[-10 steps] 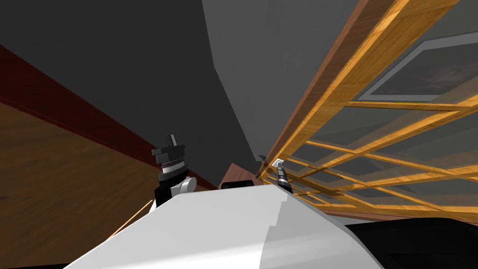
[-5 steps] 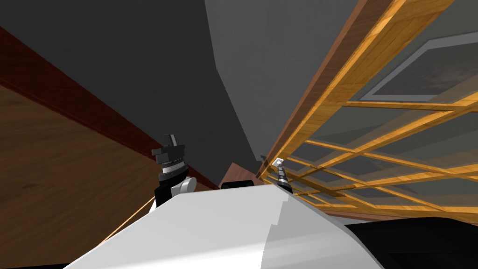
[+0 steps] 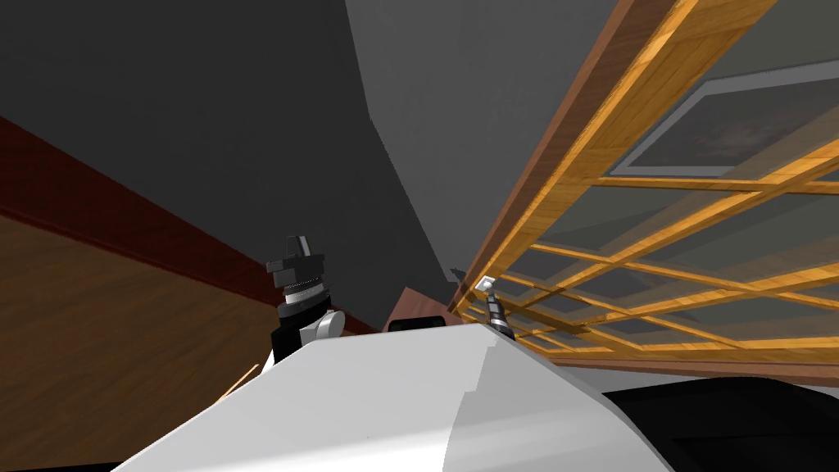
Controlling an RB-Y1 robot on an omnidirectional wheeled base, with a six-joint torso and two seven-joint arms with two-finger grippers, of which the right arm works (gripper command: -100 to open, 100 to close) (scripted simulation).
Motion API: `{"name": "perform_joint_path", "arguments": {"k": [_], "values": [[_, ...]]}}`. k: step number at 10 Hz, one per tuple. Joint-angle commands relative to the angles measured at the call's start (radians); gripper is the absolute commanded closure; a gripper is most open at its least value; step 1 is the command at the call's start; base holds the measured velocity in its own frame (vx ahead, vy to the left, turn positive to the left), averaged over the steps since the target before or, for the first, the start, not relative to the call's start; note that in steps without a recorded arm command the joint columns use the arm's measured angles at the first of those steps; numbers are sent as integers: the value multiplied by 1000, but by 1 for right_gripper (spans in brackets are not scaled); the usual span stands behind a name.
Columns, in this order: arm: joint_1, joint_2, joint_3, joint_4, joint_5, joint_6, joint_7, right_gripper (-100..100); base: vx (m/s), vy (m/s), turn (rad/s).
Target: Pull the door open
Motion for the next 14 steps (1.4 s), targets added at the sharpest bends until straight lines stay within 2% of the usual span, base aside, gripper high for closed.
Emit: {"name": "perform_joint_path", "arguments": {"k": [1,2,4,5,6,7,9,10,12,13,14], "values": [[12,-2,5,6,22,-20,50,-100,42,17,-115],[12,-2,5,6,22,-20,58,-100,26,10,-33],[38,-3,10,-1,51,-41,123,-100,35,9,-127],[38,-3,10,-1,51,-41,136,-100,29,17,-53],[52,-3,14,-5,67,-51,171,-100,26,10,-84],[52,-3,14,-5,67,-51,176,-100,22,9,-50],[80,-4,20,-12,100,-74,243,-100,37,11,-132],[80,-4,20,-12,100,-74,257,-100,33,21,-63],[108,-5,26,-20,133,-96,321,-100,44,19,-143],[108,-5,26,-20,133,-96,339,-100,30,18,-46],[123,-6,30,-23,150,-107,373,-100,31,20,-64]]}}
